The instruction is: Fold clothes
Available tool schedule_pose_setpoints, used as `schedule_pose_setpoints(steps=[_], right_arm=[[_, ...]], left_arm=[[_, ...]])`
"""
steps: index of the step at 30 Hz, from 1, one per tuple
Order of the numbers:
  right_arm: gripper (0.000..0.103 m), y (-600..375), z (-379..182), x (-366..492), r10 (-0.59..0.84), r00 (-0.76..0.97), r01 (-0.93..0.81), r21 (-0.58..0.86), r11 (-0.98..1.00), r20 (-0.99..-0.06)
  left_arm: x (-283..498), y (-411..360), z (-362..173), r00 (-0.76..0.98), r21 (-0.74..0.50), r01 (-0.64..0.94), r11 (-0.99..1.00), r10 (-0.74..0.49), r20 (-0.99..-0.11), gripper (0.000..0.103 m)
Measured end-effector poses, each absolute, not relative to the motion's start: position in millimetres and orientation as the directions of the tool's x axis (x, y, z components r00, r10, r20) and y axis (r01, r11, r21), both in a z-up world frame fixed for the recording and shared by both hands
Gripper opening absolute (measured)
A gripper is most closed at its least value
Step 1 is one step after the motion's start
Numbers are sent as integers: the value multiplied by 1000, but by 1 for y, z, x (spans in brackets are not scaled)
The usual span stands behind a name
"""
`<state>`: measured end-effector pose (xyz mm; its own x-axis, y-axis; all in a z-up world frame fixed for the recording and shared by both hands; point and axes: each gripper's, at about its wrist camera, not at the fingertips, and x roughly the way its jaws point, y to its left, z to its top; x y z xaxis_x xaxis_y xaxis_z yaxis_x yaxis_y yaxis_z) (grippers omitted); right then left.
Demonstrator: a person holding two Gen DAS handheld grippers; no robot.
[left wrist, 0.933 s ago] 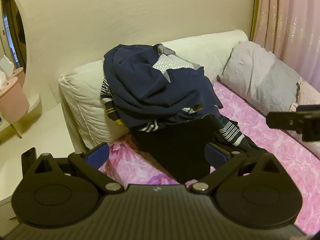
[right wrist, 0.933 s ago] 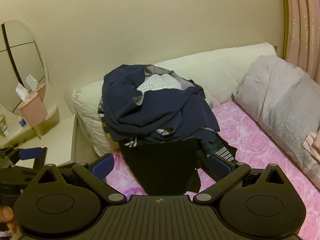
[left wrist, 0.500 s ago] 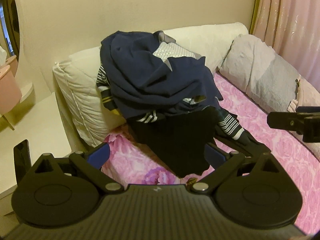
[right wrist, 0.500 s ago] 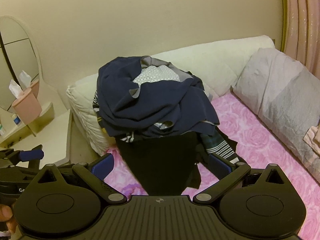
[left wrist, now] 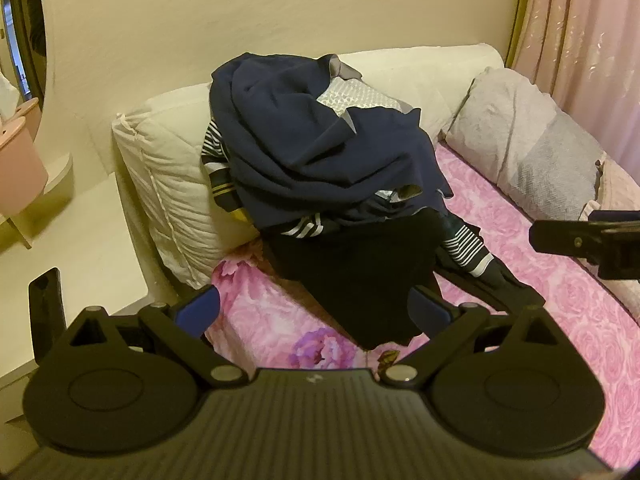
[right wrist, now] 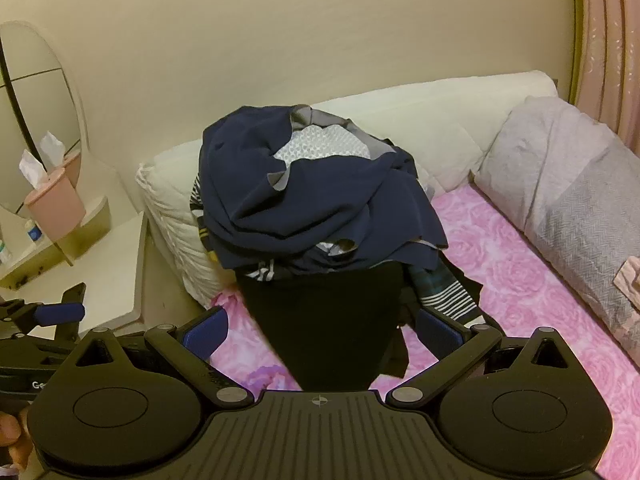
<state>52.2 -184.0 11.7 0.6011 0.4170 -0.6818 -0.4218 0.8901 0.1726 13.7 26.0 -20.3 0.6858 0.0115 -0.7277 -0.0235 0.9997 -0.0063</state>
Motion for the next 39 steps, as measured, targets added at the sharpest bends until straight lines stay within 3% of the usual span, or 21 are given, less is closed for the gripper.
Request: schedule_pose_setpoints(steps=[30,39], right_arm=[[103,-189,4,61,420,578,-444,163,881,-699],[103,-200,2,61,442,574,-462,173,870,-689]], left_arm=[[15,22,-26,665,-1,-35,999,22,-746,99],[12,16,-23,683,63,-1,998,46,-729,95]])
